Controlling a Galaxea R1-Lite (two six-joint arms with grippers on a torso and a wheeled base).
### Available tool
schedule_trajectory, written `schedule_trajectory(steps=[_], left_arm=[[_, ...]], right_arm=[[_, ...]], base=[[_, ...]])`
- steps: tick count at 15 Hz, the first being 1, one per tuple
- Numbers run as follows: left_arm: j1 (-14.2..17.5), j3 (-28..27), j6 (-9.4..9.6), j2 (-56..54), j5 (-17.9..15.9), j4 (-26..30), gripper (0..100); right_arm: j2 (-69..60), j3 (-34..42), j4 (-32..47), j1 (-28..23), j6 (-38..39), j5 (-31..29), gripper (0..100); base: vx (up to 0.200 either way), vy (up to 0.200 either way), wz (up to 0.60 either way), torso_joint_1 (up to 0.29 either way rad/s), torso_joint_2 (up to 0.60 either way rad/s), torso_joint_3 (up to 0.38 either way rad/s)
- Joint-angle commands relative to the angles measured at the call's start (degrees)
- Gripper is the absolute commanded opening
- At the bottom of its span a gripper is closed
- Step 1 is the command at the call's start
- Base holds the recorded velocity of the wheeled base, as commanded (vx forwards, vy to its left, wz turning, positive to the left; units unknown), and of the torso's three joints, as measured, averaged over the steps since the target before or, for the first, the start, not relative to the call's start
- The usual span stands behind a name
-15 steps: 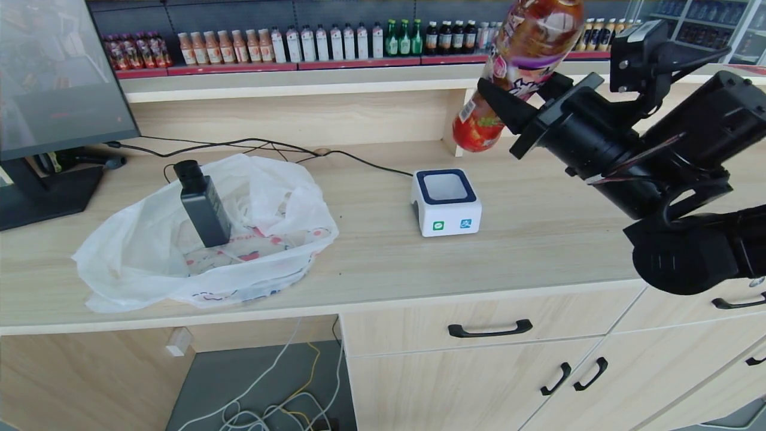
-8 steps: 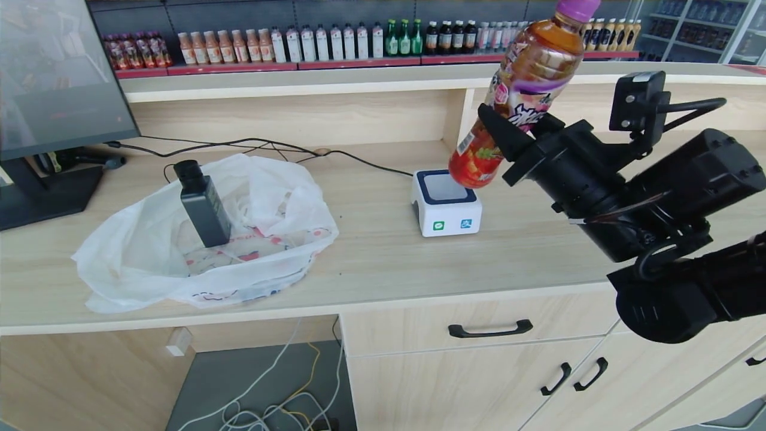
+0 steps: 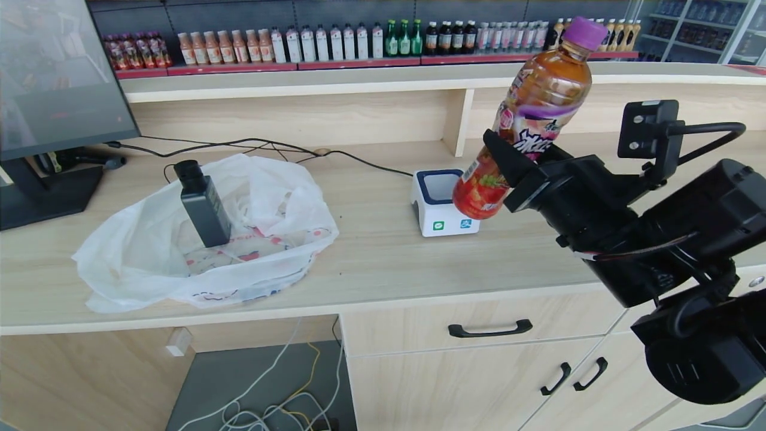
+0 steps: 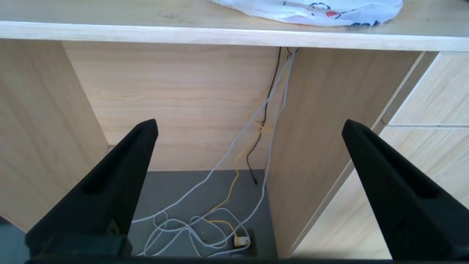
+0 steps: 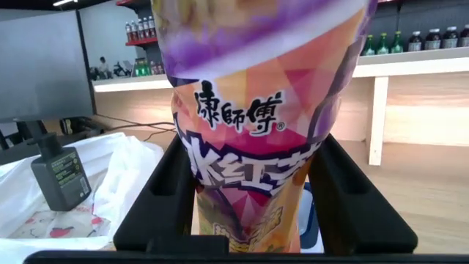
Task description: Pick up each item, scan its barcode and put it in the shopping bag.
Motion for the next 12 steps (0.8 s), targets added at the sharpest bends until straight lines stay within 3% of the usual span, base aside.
schedule_trajectory(steps=[1, 12], left_arm=[[0.01, 0.00, 0.00, 0.01, 0.01, 0.00, 100], [0.01, 0.00, -0.18, 0.01, 0.01, 0.00, 100]], right_arm=[[-0.83, 0.64, -0.06, 0.20, -0.10, -0.01, 0], [2.78, 0.47, -0.06, -0.15, 0.87, 0.25, 0]], base=[[0.000, 0.000, 0.00, 0.000, 0.00, 0.000], [0.000, 0.000, 0.00, 0.000, 0.00, 0.000]])
